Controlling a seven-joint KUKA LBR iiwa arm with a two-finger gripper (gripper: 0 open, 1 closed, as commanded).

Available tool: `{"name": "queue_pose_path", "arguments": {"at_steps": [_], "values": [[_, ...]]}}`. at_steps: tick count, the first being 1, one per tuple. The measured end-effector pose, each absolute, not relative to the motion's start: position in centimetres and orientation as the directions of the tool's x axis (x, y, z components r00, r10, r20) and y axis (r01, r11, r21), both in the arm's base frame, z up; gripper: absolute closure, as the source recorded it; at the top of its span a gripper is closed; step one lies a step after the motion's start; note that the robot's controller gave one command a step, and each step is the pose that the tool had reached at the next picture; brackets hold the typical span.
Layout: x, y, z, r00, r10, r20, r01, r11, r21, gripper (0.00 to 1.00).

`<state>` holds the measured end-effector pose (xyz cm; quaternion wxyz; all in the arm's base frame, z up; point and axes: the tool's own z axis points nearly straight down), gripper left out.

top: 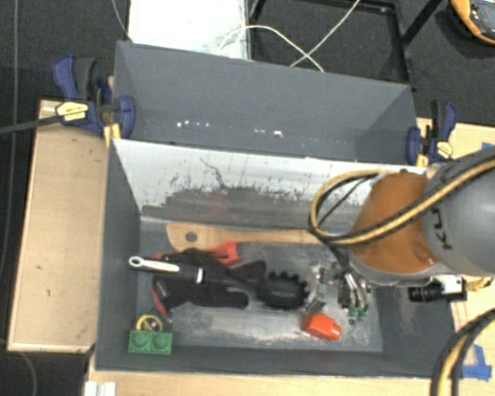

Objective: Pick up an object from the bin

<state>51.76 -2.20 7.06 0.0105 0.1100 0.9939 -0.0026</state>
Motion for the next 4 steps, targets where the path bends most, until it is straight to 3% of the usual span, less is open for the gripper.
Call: {"name": "queue_pose_path", "arguments": {"at_steps": [1,2,3,4], "values": [[50.7,-0.2,7.1,-0.979,0.203,-0.020,0.203,0.979,-0.005,1.00],[52.4,-0.7,17.4,-0.982,0.186,-0.019,0.186,0.982,-0.005,1.00],[51.8,0.3,10.7,-0.977,0.213,-0.019,0.213,0.977,-0.010,1.00],[51.6,2.6,14.6,-0.980,0.196,-0.026,0.196,0.981,-0.008,1.00]]}}
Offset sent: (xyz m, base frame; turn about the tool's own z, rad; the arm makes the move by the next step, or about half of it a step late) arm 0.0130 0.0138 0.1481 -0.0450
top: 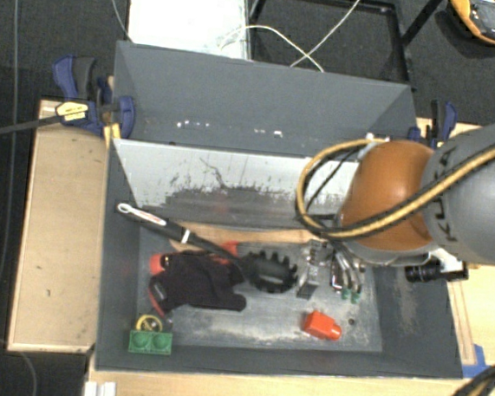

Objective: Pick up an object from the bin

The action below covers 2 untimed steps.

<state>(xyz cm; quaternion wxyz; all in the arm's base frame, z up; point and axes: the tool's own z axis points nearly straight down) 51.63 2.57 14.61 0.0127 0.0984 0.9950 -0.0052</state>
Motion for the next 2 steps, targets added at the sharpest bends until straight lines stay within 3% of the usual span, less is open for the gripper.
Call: {"name": "queue_pose_path", "arguments": {"at_steps": [1,2], "values": [[51.6,2.9,14.1,-0.980,0.197,-0.041,0.197,0.980,-0.005,1.00],[54.7,0.5,13.1,-0.999,0.026,-0.042,0.027,1.000,-0.013,1.00]]}}
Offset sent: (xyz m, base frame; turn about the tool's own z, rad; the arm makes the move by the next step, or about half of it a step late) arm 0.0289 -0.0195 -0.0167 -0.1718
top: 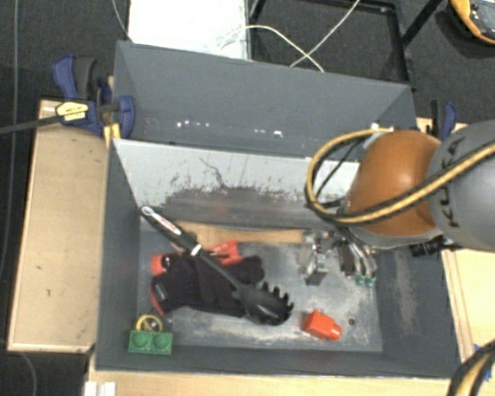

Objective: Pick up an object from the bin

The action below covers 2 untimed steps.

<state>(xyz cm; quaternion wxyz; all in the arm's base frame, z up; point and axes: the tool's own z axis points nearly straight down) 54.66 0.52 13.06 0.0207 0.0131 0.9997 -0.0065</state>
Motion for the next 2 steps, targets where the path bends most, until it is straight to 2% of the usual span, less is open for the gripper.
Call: {"name": "queue_pose_path", "arguments": {"at_steps": [1,2], "values": [[52.13,4.78,11.79,-0.985,0.172,-0.026,0.172,0.985,-0.004,0.00],[52.21,4.60,11.84,-0.985,0.173,-0.028,0.173,0.985,-0.006,0.00]]}}
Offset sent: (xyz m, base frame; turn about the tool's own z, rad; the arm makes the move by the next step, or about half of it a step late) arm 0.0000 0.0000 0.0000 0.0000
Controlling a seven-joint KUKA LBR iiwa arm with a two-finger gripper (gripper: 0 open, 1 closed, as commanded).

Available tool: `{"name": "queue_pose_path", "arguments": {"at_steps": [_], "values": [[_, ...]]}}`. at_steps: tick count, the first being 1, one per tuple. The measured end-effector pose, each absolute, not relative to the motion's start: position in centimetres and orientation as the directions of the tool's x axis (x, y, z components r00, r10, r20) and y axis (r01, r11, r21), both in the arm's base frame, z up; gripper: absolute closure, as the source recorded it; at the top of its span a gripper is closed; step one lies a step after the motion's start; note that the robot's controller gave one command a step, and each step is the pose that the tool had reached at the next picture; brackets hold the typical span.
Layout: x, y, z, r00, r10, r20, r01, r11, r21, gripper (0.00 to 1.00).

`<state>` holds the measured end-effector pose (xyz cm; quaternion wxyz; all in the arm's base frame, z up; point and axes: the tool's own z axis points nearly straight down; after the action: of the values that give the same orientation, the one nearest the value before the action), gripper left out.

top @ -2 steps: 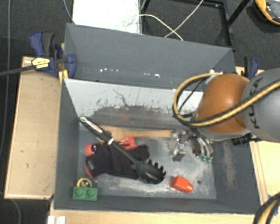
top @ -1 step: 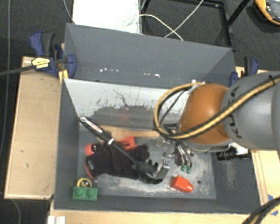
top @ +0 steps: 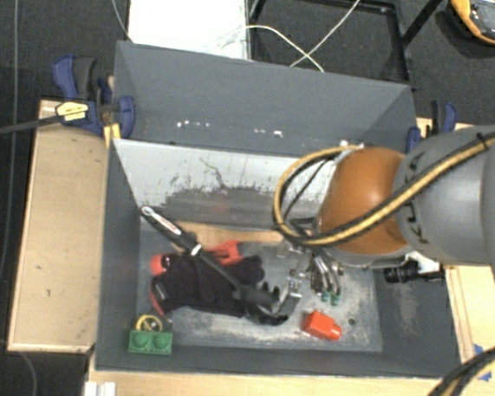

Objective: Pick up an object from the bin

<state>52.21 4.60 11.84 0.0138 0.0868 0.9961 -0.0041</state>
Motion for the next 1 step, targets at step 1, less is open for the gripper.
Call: {"name": "queue_pose_path", "arguments": {"at_steps": [1], "values": [[52.01,8.55,7.20,-0.938,0.345,-0.028,0.345,0.938,0.001,1.00]]}}
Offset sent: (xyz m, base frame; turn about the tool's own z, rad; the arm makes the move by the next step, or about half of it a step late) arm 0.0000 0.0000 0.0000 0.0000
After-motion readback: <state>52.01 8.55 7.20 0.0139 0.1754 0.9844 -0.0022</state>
